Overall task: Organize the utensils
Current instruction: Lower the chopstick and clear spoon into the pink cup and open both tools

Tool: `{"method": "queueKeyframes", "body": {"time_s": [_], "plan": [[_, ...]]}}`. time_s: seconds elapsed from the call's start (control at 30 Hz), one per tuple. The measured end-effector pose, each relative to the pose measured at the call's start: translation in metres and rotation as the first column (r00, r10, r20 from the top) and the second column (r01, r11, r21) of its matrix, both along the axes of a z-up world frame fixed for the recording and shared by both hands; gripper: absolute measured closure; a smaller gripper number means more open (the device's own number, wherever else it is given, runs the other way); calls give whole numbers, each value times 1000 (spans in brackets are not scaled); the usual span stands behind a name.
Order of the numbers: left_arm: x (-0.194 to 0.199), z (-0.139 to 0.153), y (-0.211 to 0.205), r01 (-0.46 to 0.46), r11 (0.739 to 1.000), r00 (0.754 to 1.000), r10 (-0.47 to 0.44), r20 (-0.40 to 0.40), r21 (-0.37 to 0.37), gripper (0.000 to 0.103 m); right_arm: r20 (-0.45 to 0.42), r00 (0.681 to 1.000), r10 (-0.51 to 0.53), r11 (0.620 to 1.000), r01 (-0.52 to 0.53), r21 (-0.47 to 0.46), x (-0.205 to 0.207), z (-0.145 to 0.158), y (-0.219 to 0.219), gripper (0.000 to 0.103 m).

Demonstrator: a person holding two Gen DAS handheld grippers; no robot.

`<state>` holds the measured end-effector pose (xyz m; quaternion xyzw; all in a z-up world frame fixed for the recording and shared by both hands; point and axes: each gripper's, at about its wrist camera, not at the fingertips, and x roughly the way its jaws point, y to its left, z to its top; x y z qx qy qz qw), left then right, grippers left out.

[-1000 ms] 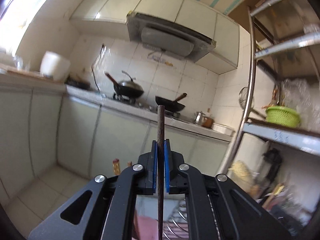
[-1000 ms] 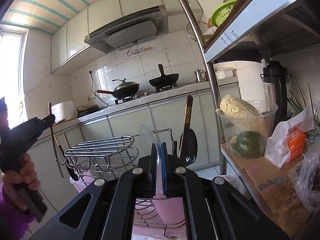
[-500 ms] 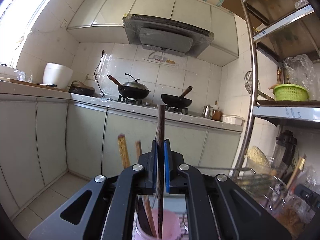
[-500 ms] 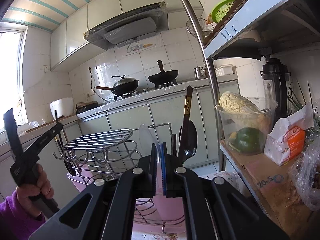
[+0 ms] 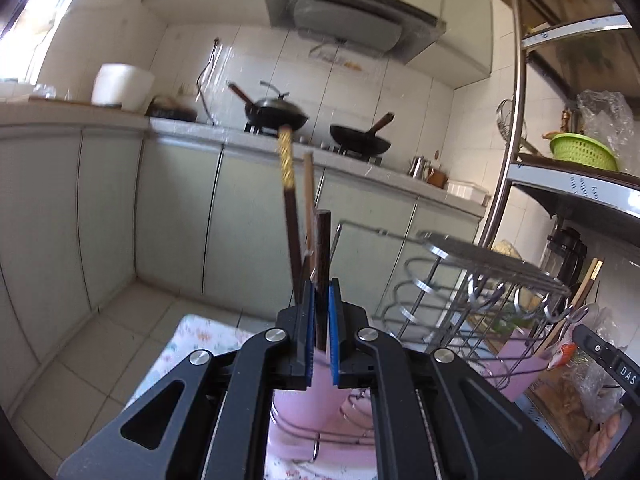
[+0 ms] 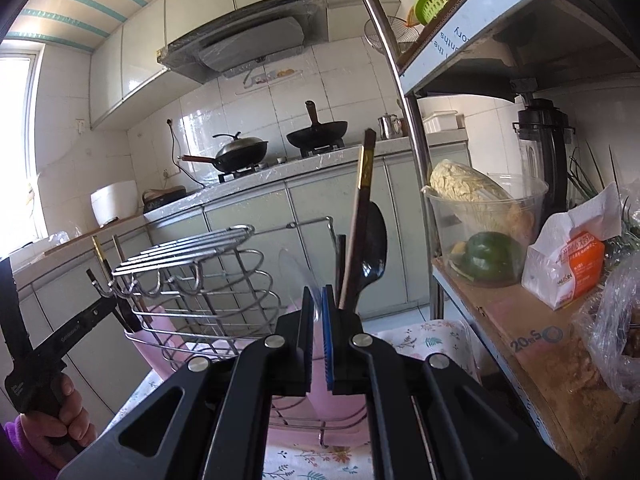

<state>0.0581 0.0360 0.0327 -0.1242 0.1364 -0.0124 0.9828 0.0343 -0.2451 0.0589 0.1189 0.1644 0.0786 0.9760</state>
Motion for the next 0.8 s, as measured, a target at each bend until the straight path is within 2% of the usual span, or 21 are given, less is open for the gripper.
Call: {"method": "queueKeyframes", "body": {"time_s": [0.2, 0.43, 0.5, 0.57, 0.6, 0.63, 0.67, 0.7, 0.8], "plan": [[5, -7, 2, 8, 1000, 998, -9, -57, -18, 97, -20, 1000, -5, 1000, 5, -9, 0, -4, 1, 98], [2, -8, 2, 15, 1000, 996, -16, -83, -16, 97, -44, 999, 8, 1000, -9, -22, -3, -7, 8, 95], [1, -8, 3, 9, 1000, 995, -11, -97, -20, 89, -49, 999, 9, 1000, -10, -21, -4, -7, 9, 93], [0, -8, 5, 10, 999, 994, -15, -109, -40, 75, -58, 998, 6, 1000, -7, -21, -5, -8, 10, 91], [-1, -8, 6, 10, 999, 993, -15, -115, -50, 73, -63, 998, 8, 1000, -9, -23, -6, -8, 11, 88], [-1, -8, 7, 11, 998, 993, -18, -121, -57, 71, -68, 998, 9, 1000, -10, -21, -7, -8, 12, 77], [-1, -7, 8, 14, 998, 991, -23, -128, -64, 70, -69, 997, 16, 1000, -17, -10, -8, -9, 12, 72], [-2, -7, 9, 15, 997, 990, -24, -138, -72, 69, -71, 997, 18, 1000, -19, -5, -9, -8, 11, 69], [-7, -5, 11, 11, 996, 988, -25, -153, -92, 68, -77, 996, 35, 999, -36, -9, -15, -7, 14, 69]]}}
